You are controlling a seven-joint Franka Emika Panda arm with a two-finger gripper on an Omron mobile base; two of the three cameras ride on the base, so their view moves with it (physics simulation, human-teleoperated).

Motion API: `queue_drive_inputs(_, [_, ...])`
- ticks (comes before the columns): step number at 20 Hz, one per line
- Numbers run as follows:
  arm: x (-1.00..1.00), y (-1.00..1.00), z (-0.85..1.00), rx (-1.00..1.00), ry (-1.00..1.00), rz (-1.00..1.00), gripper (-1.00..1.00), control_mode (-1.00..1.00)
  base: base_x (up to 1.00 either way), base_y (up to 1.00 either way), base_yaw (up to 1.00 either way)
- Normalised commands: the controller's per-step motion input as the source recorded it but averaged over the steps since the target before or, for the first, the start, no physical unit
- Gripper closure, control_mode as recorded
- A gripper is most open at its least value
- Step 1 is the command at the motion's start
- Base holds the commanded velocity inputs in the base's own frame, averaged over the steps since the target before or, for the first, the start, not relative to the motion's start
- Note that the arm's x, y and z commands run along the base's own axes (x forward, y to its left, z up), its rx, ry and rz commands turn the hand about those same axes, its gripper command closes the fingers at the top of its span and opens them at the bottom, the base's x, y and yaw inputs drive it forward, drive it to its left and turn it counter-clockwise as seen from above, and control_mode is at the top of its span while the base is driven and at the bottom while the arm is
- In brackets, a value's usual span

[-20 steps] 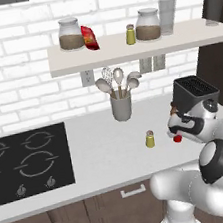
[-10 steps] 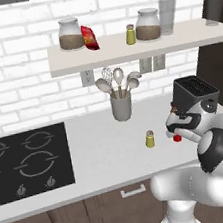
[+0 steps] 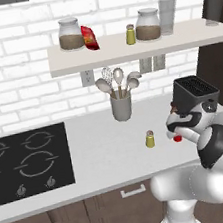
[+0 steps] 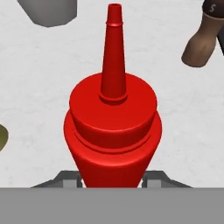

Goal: Put the shaker and condiment bottle from the counter next to their counterparts in the cabinet.

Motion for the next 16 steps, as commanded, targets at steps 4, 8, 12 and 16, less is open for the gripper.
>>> queue_drive_inputs(4, [0.00,-0.16,0.00,0.10,0.00,0.00,1.00,-1.00,0.00,0.00,0.00])
queue_drive_inputs(8, [0.00,-0.09,0.15,0.09,-0.03,0.00,1.00,-1.00,0.00,0.00,0.00])
queue_drive_inputs(12, [0.00,0.00,0.64,0.00,-0.16,0.00,1.00,-1.00,0.00,0.00,0.00])
queue_drive_inputs(16, [0.00,0.00,0.83,-0.05,-0.21,0.02,1.00,-1.00,0.00,0.00,0.00])
